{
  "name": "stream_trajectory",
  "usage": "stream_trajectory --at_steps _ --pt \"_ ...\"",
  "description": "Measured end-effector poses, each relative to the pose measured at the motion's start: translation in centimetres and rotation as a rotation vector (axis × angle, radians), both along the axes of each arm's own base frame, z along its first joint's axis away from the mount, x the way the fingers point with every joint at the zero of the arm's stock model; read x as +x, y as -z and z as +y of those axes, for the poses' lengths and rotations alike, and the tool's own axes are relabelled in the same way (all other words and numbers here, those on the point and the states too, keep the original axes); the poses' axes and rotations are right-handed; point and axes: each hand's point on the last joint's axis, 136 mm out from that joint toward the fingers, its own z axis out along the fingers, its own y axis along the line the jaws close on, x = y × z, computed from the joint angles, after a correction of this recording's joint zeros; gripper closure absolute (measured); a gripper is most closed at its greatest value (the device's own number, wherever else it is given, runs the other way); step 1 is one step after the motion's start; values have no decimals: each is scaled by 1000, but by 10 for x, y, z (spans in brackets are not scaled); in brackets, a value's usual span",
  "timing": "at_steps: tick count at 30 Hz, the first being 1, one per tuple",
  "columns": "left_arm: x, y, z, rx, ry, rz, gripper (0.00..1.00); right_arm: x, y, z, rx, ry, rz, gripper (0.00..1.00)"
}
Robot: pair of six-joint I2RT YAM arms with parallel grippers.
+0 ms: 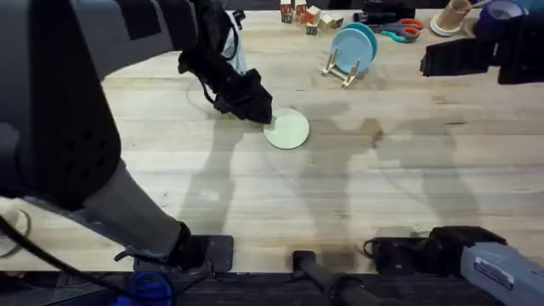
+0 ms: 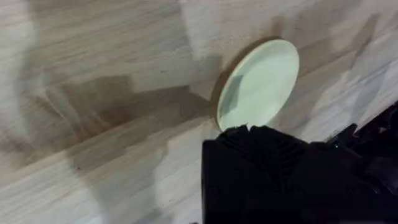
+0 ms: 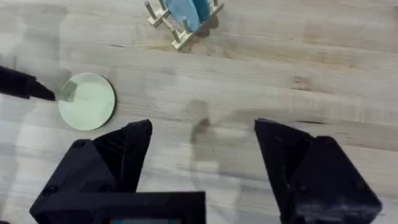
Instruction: Pick up the plates from the table one by one and place each into a slot on the dish rack.
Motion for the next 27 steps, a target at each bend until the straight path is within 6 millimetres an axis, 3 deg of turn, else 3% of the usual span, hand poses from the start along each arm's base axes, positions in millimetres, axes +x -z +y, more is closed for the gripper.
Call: stream_trajectory --at_steps 12,16,27 --pt "11 17 -5 -31 3 -42 958 0 0 0 0 0 0 7" --pt "-2 31 -8 -65 1 -17 958 0 0 0 0 0 0 7" --pt "-20 35 -19 -165 -10 17 958 0 0 0 0 0 0 7"
